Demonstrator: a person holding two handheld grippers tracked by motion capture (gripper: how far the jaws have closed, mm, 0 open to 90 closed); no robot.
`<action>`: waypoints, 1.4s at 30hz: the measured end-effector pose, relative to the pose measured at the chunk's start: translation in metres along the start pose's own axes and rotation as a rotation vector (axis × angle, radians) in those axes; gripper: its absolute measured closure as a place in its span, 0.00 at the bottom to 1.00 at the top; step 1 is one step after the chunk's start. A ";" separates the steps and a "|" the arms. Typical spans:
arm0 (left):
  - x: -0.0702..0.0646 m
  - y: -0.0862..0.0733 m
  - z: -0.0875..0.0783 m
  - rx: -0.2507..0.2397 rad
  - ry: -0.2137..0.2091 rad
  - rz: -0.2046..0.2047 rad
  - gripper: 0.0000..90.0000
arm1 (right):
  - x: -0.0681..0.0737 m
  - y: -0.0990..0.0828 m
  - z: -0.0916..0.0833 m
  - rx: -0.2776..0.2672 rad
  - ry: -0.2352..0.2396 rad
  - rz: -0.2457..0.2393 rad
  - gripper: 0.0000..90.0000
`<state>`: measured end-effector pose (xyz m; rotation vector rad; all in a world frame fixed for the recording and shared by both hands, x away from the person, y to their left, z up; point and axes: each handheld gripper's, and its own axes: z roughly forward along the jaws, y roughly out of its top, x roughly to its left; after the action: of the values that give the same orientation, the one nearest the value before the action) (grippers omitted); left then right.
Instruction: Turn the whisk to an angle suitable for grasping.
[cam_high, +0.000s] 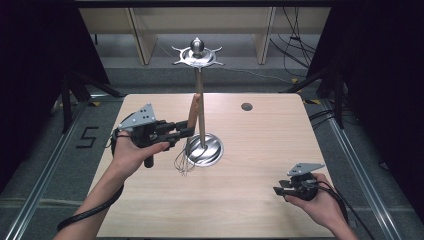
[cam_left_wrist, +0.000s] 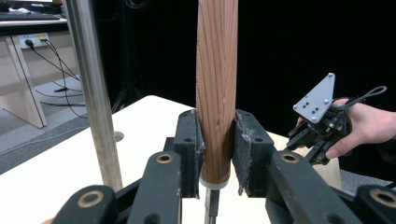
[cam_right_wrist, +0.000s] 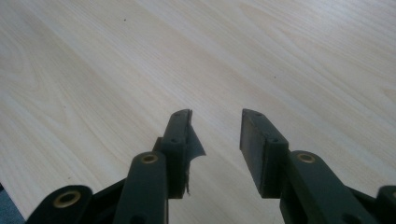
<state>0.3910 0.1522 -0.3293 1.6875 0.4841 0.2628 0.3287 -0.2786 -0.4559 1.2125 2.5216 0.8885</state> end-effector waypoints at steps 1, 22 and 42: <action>0.000 0.001 0.000 -0.003 -0.001 0.000 0.80 | 0.000 0.000 0.000 -0.002 -0.001 -0.001 0.71; -0.003 0.021 0.003 -0.026 -0.016 0.027 0.80 | -0.001 -0.001 0.001 -0.005 -0.005 -0.001 0.70; 0.000 0.034 0.004 -0.050 -0.036 0.033 0.80 | -0.001 -0.002 -0.001 -0.003 0.010 0.030 0.68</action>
<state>0.3983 0.1447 -0.2963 1.6498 0.4193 0.2662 0.3282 -0.2807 -0.4566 1.2514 2.5149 0.9067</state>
